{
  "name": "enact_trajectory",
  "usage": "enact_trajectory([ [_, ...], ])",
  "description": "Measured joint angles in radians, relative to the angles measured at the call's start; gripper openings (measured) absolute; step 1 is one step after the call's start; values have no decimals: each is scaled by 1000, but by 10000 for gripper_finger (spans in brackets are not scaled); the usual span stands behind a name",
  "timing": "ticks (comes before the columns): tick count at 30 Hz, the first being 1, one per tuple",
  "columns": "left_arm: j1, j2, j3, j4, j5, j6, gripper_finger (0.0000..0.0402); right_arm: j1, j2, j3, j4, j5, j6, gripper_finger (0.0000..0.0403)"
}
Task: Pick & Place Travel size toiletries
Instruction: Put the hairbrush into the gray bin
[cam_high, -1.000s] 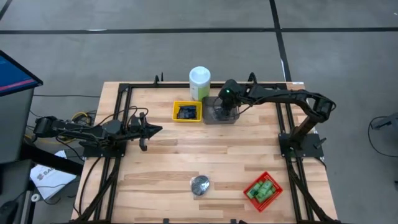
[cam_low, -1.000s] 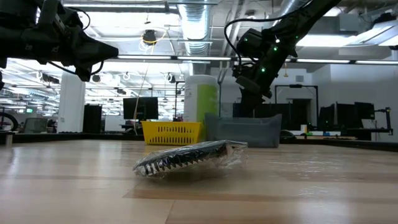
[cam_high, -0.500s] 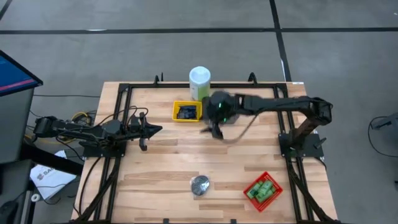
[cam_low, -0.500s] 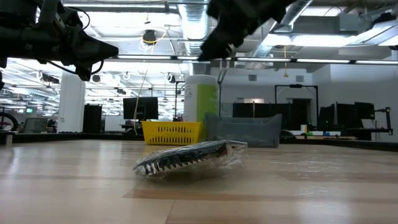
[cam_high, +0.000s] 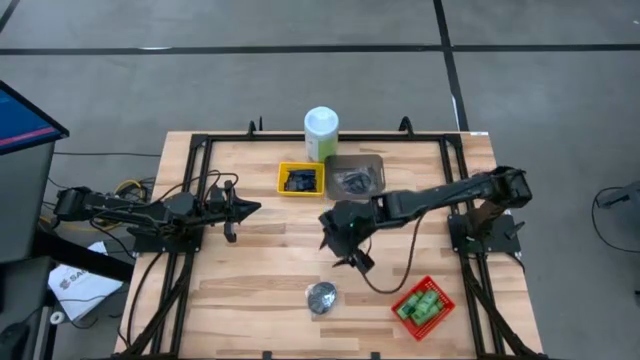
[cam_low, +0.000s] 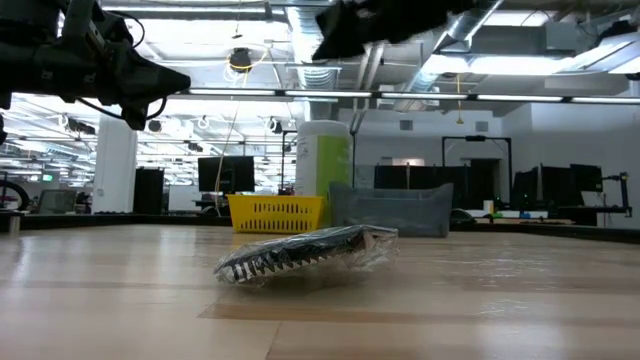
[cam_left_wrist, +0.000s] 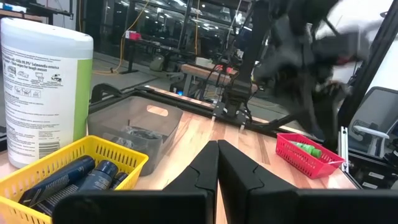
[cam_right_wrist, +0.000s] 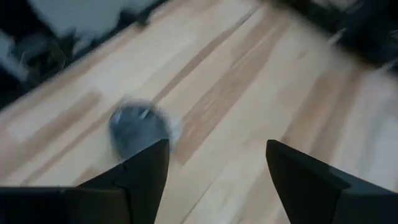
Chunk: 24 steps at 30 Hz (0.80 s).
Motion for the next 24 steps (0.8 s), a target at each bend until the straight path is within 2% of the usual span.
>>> enact_trajectory([
  [14, 0, 2, 0, 8, 0, 0, 0, 177, 251, 0, 98, -9, -182, 260],
  [20, 0, 2, 0, 12, 0, 0, 0, 225, 333, 1, 148, -5, -191, 260],
  [24, 0, 2, 0, 15, 0, 0, 0, 231, 377, 0, 197, 35, -185, 260],
])
